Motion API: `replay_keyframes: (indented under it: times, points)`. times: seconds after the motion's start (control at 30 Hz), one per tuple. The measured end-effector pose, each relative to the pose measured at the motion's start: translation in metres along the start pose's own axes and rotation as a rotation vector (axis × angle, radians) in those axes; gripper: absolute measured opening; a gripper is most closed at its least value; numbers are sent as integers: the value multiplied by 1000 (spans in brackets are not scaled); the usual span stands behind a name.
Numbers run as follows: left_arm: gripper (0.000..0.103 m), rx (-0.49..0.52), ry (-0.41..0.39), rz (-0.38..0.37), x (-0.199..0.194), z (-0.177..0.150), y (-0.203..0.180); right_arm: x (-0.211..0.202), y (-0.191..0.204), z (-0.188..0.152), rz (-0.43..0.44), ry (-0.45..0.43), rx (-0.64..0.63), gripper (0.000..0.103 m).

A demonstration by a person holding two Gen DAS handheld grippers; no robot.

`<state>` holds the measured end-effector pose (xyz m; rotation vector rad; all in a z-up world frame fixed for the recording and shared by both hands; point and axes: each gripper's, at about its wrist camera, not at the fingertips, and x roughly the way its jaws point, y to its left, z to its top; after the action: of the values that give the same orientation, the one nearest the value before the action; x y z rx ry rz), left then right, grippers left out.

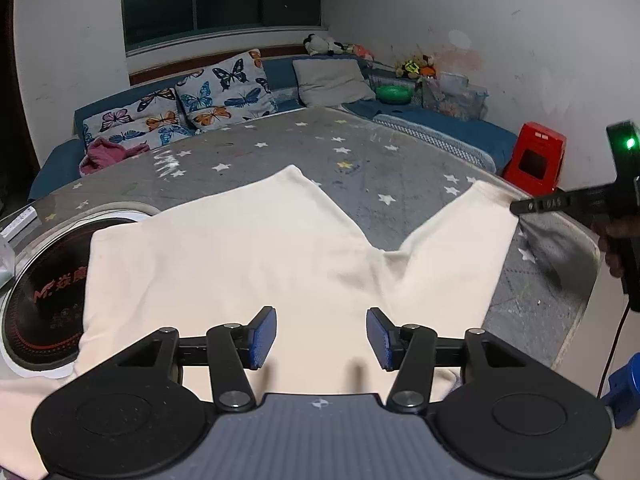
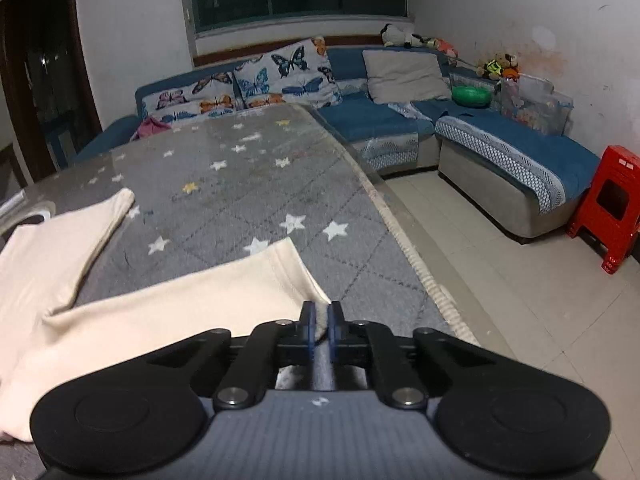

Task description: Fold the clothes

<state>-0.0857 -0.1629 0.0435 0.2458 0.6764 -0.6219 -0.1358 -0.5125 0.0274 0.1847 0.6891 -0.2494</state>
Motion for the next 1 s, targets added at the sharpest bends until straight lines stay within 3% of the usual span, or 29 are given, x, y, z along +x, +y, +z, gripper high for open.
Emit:
replay_keyframes:
  times: [0.27,0.4,0.77,1.0]
  points:
    - [56,46,39,-37,14,-9,-18,-40,2,17,53,-96,8,4]
    - [58,69,39,-49,12,-16,-25,-64,16,36,120,-139,-10,4]
    - [66,-39,-67,6,-41,-32,19,-125,137,84,348,-256,-248,4]
    - [66,-159,-119,79,-75,-52,64,-115,244,79,478,-209,-426,4]
